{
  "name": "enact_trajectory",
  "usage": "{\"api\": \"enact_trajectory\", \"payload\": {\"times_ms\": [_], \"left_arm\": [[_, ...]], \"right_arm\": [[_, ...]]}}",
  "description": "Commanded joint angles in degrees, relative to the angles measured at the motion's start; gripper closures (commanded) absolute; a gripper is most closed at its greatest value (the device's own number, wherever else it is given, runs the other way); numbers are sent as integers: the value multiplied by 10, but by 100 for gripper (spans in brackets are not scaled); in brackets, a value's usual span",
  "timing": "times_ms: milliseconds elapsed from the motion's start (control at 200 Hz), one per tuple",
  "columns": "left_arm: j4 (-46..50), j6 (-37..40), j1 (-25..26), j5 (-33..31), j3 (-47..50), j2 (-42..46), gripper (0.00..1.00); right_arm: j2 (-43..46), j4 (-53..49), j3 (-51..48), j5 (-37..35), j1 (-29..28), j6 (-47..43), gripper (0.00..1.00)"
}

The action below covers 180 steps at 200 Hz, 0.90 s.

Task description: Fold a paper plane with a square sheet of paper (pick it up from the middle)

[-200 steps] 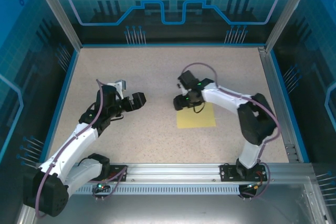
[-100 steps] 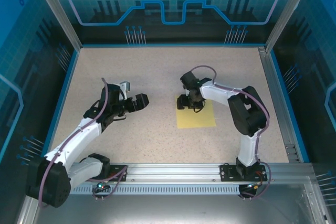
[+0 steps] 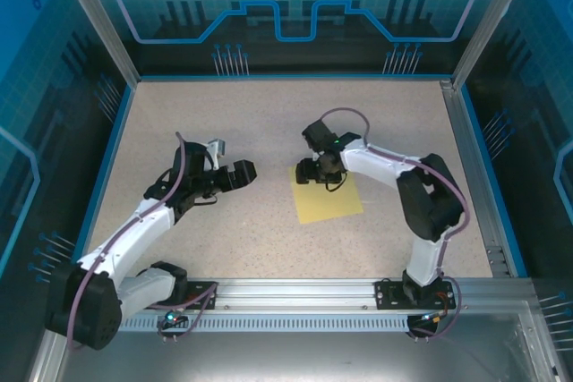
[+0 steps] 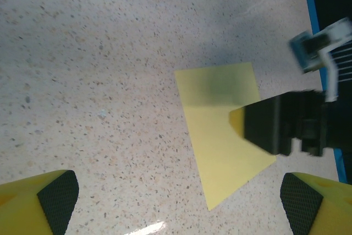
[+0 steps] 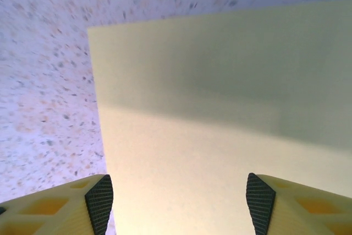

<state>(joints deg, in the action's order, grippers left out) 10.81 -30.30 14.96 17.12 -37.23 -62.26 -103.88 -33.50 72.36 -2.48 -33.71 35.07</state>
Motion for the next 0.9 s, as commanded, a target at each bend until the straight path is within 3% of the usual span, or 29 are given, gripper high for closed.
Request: {"api": "enact_trajectory", "payload": {"times_ms": [0, 145, 355, 560, 745, 895], "left_arm": [[-18, -16, 4, 49, -16, -19, 2], [-9, 0, 4, 60, -12, -19, 1], [31, 35, 3, 20, -3, -9, 1], [33, -10, 2, 19, -40, -49, 2], [8, -59, 3, 3, -31, -45, 2], [7, -77, 2, -26, -4, 6, 1]], "right_arm": [[36, -22, -34, 1, 47, -10, 31], [33, 14, -86, 26, 57, 23, 32], [-9, 57, -119, 10, 30, 94, 34], [-14, 120, -177, -15, -15, 187, 34], [26, 115, -189, -24, -28, 159, 35], [90, 72, -173, -54, -23, 108, 29]]}}
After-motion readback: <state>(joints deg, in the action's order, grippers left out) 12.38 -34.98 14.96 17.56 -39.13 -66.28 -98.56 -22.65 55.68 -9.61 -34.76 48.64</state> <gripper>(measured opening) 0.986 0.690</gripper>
